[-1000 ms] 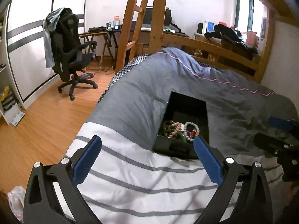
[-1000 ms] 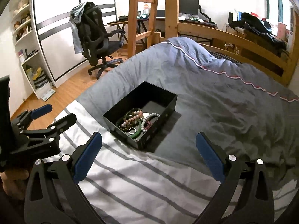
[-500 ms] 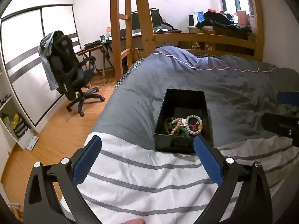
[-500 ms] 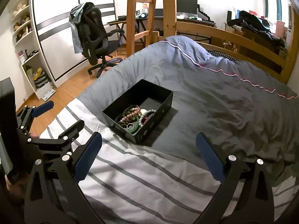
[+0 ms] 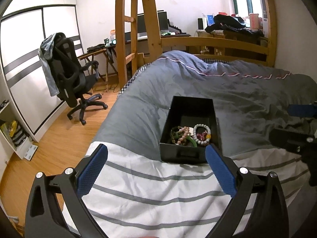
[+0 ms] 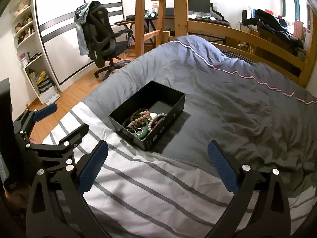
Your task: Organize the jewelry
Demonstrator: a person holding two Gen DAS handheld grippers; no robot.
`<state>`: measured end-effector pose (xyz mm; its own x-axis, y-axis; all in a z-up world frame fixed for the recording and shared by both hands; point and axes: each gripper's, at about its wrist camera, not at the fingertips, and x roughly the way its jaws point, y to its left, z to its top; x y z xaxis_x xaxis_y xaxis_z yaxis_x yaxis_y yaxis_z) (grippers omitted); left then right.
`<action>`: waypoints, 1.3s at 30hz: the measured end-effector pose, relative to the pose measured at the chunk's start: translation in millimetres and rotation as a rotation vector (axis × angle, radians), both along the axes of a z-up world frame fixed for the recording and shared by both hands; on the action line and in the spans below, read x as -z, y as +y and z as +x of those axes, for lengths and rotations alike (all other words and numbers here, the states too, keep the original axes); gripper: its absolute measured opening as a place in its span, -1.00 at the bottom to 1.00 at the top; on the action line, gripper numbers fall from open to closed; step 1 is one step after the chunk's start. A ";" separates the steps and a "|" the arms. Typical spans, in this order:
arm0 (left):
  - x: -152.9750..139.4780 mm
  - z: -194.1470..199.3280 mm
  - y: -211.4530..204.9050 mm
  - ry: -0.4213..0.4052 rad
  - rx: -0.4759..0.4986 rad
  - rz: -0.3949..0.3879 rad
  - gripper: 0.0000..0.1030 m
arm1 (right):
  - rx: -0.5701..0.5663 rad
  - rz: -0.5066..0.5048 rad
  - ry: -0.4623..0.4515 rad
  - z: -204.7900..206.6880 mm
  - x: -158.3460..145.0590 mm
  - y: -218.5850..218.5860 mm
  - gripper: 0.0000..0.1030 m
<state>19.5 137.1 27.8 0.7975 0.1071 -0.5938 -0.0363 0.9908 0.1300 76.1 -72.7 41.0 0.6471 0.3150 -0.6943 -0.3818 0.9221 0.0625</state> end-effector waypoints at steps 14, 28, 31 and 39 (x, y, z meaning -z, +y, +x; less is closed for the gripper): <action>0.7 -1.6 -5.7 -0.005 0.022 0.014 0.89 | 0.013 0.014 0.011 -0.3 7.7 -2.6 0.92; 0.4 -3.3 -5.0 -0.010 0.019 0.008 0.89 | 0.009 0.016 0.010 -0.1 10.0 -4.5 0.92; 0.4 -3.1 -5.0 -0.010 0.017 0.005 0.89 | 0.011 0.016 0.012 0.0 12.1 -5.6 0.92; 2.4 -3.4 -7.5 -0.005 0.028 0.011 0.89 | 0.011 0.016 0.013 -0.5 12.4 -6.9 0.92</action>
<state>16.1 129.6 25.4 0.8035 0.0909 -0.5883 -0.0092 0.9900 0.1405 75.7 -79.6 28.7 0.6416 0.3194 -0.6974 -0.3710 0.9250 0.0824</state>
